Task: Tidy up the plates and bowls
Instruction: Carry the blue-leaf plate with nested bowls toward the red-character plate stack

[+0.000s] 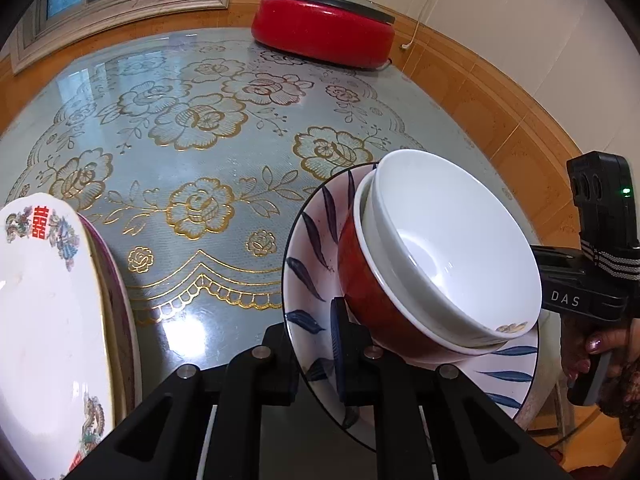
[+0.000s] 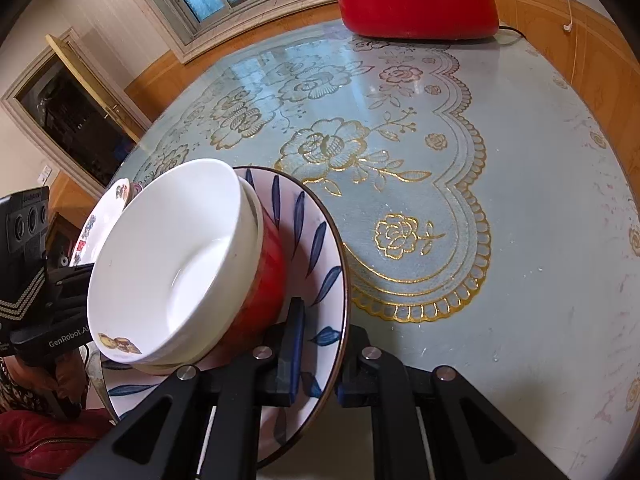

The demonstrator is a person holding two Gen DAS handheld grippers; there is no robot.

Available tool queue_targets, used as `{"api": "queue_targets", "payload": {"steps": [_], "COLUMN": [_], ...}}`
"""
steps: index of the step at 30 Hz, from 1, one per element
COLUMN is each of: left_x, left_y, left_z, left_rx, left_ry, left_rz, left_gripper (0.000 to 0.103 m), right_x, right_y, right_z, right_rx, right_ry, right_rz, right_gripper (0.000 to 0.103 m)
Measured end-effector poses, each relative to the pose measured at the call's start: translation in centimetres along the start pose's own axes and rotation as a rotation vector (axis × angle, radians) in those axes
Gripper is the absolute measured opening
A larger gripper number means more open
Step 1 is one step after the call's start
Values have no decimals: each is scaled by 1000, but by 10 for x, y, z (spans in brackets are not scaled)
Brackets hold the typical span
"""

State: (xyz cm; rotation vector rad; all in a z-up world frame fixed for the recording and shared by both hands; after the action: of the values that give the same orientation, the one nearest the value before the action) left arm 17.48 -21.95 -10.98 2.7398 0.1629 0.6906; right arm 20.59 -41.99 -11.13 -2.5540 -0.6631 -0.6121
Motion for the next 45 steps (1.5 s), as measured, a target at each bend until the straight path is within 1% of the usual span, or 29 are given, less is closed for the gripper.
{"api": "queue_targets", "payload": {"steps": [7, 12, 19, 21, 23, 26, 28, 31, 36, 38, 42, 44, 45], "left_x": [-7, -7, -6, -6, -7, -8, -8, -9, -11, -11, -10, -10, -10], "left_y": [0, 2, 2, 2, -1, -4, -7, -7, -3, 0, 0, 0, 0], "left_z": [3, 5, 7, 7, 7, 7, 7, 7, 6, 6, 7, 7, 7], "left_rx": [4, 18, 44, 49, 58, 64, 59, 54, 34, 34, 28, 10, 10], "left_ry": [-24, -21, -15, -10, -6, -4, -6, -3, -3, -3, -7, -15, -14], "left_rz": [8, 20, 27, 26, 22, 11, -2, -7, 3, 9, 12, 11, 13], "left_gripper": [12, 13, 17, 19, 28, 37, 38, 38, 26, 22, 20, 15, 15], "right_x": [4, 0, -1, -1, 0, 0, 0, 1, -1, -3, -6, -7, -8], "right_y": [1, 6, 7, 8, 10, 13, 15, 18, 26, 27, 26, 25, 24], "right_z": [1, 3, 3, 4, 5, 7, 8, 10, 14, 14, 13, 14, 14], "right_rx": [1, 20, 22, 33, 47, 64, 72, 102, 159, 163, 165, 167, 168], "right_ry": [-1, 4, 7, 3, 2, -6, -14, -30, -48, -49, -58, -57, -57], "right_rz": [-5, 33, 20, 26, 35, 48, 54, 76, 129, 135, 144, 150, 152], "right_gripper": [11, 11, 11, 11, 11, 11, 11, 11, 11, 11, 11, 11, 11]}}
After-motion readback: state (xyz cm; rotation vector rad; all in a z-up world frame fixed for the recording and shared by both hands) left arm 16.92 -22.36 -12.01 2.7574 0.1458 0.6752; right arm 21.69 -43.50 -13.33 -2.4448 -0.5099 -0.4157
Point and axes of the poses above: each gripper's, at about its wrist camera, not at the fingertips, and z roughly the way its jaws point, y to its right, x to its top, the point moved 2 cm from there along z, roughly the way its jaws point, and after that the axes turned 13 degrees about -z, right-handed, at the moved point
